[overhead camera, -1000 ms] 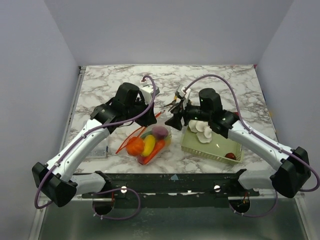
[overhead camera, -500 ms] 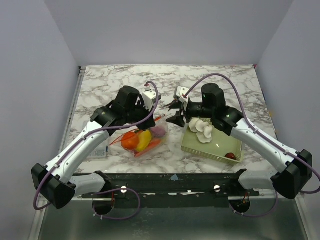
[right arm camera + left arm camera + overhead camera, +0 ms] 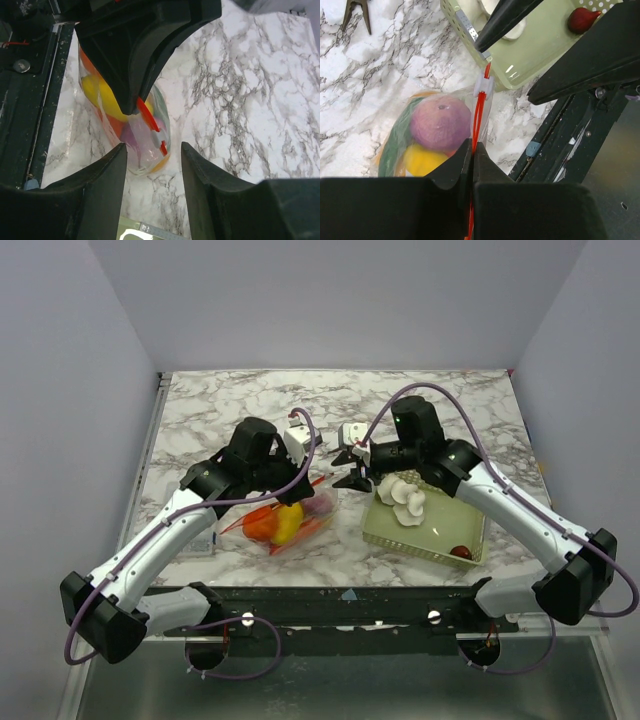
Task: Place the food in the zip-top bag and seal the zipper
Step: Adjust the zipper food storage bag at the center of the board, then zip the zipper food storage bag at the center of the board.
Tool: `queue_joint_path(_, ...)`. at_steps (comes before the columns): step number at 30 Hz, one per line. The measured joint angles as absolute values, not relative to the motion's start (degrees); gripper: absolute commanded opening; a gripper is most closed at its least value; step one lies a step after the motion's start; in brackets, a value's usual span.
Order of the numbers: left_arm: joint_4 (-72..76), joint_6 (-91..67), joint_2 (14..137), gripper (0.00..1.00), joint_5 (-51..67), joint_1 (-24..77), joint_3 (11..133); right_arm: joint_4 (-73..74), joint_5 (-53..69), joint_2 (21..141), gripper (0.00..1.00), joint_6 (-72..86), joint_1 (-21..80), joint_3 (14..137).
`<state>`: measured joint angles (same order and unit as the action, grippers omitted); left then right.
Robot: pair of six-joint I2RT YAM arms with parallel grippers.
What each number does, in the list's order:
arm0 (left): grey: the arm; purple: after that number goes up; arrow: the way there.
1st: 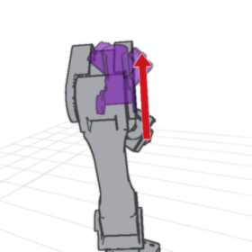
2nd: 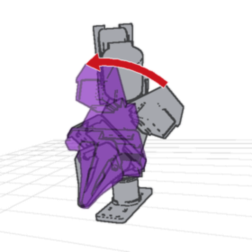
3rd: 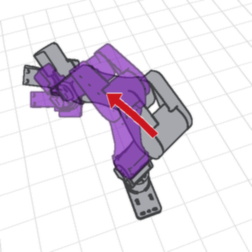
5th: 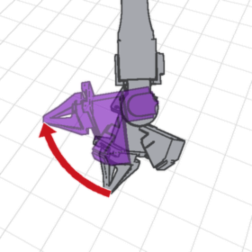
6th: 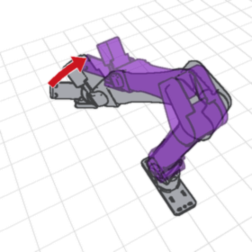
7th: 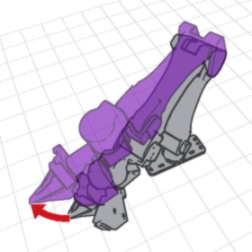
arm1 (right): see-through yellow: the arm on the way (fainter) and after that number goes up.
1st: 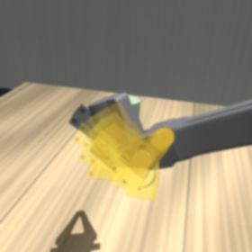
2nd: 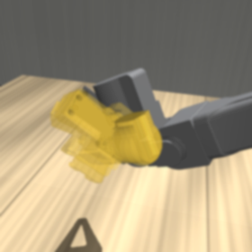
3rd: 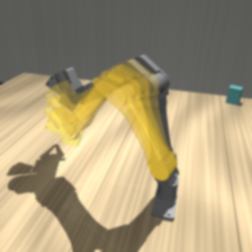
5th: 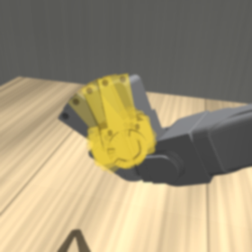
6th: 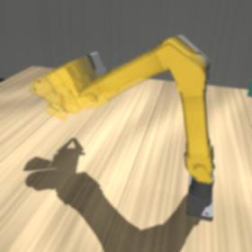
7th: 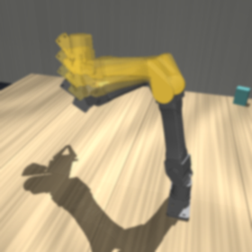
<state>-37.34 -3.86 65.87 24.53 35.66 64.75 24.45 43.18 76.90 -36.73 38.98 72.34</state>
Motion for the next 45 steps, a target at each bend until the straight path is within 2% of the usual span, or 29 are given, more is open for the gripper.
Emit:
queue_joint_path(6,-36.53,-3.86,65.67,0.0,25.5,35.66,64.69,26.33,43.79,78.26,0.39,-38.68,39.29,72.58)
queue_joint_path(19,-36.29,-3.86,65.67,0.0,26.55,35.66,64.45,26.26,44.53,79.85,0.35,-39.11,39.62,73.14)
queue_joint_path(24,-36.27,-3.84,65.67,0.0,26.65,35.66,64.45,26.65,44.62,81.17,0.28,-39.48,40.14,73.87)
queue_joint_path(30,-36.27,-3.86,65.67,0.0,26.76,35.66,64.42,26.63,44.75,81.45,0.26,-39.79,40.51,75.0)
queue_joint_path(36,-36.27,-3.81,65.56,0.0,26.63,35.66,64.42,26.68,44.73,81.49,0.14,-40.14,40.56,75.0)
queue_joint_path(41,-36.29,-3.42,65.21,0.0,26.35,35.64,64.42,26.39,44.71,81.47,0.11,-39.83,40.66,74.98)
queue_joint_path(44,-36.29,-3.14,65.19,0.0,26.35,35.64,64.42,26.04,44.66,81.45,0.01,-39.03,40.66,74.94)
queue_joint_path(45,-36.29,-3.03,65.19,0.0,26.35,35.64,64.42,26.06,44.66,81.45,0.0,-39.05,40.66,74.94)
